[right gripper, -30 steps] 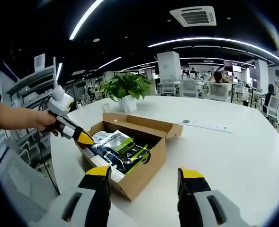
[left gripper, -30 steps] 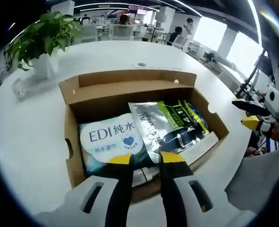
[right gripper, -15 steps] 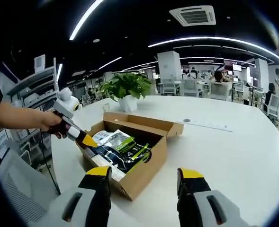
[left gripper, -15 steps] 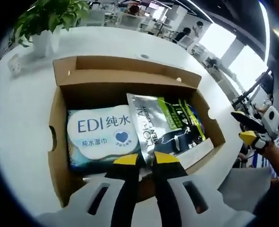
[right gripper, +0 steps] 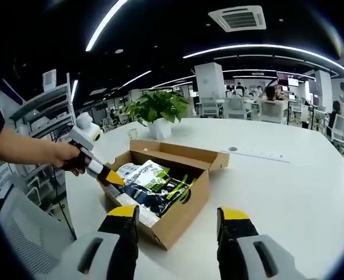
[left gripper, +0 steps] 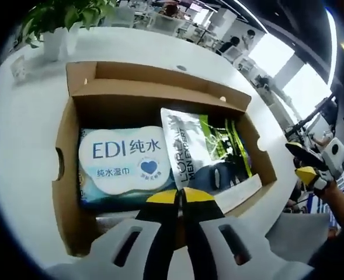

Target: Operate the shoe box by opening the lid, removing the specified soft item, and placing it in the target area until the item is outside and the box remains undamaged.

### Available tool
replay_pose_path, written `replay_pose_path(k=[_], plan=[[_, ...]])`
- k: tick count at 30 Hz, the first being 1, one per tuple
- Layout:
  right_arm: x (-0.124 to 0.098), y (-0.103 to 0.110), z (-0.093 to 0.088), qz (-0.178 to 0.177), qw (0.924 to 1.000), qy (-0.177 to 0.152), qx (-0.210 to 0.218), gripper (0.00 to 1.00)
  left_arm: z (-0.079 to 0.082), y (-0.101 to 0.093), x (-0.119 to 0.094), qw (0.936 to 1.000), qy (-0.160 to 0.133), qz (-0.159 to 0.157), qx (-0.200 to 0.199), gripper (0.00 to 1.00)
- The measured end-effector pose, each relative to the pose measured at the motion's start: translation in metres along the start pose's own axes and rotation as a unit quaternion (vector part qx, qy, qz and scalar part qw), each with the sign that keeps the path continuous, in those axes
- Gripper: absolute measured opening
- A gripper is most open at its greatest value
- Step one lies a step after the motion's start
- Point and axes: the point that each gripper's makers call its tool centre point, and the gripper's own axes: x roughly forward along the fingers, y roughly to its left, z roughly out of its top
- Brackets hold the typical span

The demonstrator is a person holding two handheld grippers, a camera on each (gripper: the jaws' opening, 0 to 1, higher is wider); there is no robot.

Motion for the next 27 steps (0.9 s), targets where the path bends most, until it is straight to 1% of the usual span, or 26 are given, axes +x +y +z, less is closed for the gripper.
replay_pose_path(k=[5, 7, 10, 15, 18, 23, 27], plan=[[0.005, 0.002, 0.004, 0.0, 1.0, -0.001, 0.0, 0.5, 0.002, 0.0, -0.002, 1.0, -0.009, 0.0, 0.0, 0.0], [0.007, 0.005, 0.006, 0.003, 1.0, -0.002, 0.003, 0.49, 0.003, 0.0, -0.005, 0.9999, -0.011, 0.0, -0.005, 0.0], [0.01, 0.012, 0.009, 0.01, 0.9999, -0.006, -0.003, 0.47, 0.005, 0.003, -0.009, 0.9998, -0.019, 0.002, -0.008, 0.0], [0.02, 0.019, 0.012, 0.02, 0.9998, -0.002, 0.0, 0.47, 0.008, 0.006, -0.015, 0.9996, -0.027, 0.005, -0.009, 0.0], [0.025, 0.025, 0.012, 0.032, 0.9995, 0.007, 0.002, 0.44, 0.009, 0.008, -0.018, 0.9995, -0.031, 0.006, -0.01, 0.0], [0.036, 0.031, 0.016, 0.04, 0.9991, 0.015, 0.0, 0.45, 0.011, 0.014, -0.024, 0.9991, -0.039, 0.009, -0.013, 0.0], [0.043, 0.038, 0.013, 0.05, 0.9983, 0.03, -0.009, 0.45, 0.013, 0.018, -0.029, 0.9988, -0.045, 0.012, -0.016, 0.0]])
